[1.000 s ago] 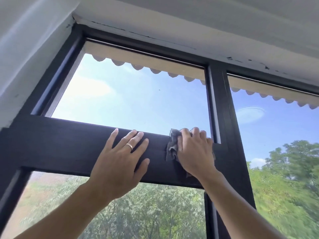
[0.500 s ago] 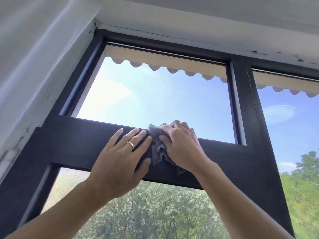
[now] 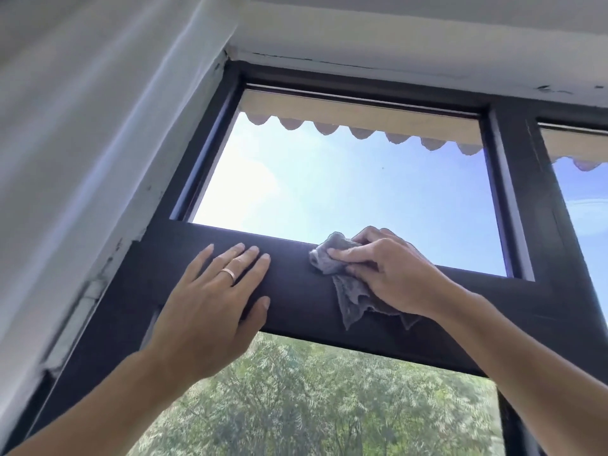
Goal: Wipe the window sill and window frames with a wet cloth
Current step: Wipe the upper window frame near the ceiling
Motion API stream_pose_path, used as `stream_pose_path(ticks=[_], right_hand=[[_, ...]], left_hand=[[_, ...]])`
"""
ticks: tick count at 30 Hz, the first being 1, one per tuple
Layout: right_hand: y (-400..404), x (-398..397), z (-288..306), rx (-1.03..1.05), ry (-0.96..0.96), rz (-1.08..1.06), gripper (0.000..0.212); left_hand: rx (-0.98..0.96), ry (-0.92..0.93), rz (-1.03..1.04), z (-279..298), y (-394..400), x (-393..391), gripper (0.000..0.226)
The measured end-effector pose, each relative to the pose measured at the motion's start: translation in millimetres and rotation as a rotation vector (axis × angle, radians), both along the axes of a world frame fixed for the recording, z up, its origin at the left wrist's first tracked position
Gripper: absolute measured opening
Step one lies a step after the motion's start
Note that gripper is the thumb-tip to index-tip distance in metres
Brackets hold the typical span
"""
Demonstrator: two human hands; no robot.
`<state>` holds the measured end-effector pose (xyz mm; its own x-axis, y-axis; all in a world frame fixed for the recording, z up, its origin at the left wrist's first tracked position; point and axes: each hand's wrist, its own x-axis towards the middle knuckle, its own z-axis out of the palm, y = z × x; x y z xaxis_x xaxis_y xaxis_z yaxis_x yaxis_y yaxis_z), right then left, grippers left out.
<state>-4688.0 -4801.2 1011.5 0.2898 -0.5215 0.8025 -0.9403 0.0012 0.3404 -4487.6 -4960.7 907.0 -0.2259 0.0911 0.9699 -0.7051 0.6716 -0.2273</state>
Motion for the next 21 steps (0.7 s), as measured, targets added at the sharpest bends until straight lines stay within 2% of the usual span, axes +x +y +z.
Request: stream_pose_path(ticks=[6, 12, 17, 21], right_hand=[[-56.4, 63.7, 4.1, 0.092, 0.113, 0.073, 0.033], [-30.0, 38.5, 9.1, 0.187, 0.062, 0.110, 0.033], [-82.1, 98.2, 13.7, 0.184, 0.201, 0.158, 0.037], [-77.6, 102.0, 17.0, 0.239, 0.166, 0.159, 0.037]], left_hand=[[0.032, 0.009, 0.051, -5.7, -13.4, 20.2, 0.055], [0.060, 0.039, 0.066, -3.9, -19.7, 41.3, 0.055], [0.124, 0.024, 0.157, -6.5, -31.2, 63.4, 0.057], [0.146, 0.014, 0.186, -13.5, -37.2, 69.4, 0.058]])
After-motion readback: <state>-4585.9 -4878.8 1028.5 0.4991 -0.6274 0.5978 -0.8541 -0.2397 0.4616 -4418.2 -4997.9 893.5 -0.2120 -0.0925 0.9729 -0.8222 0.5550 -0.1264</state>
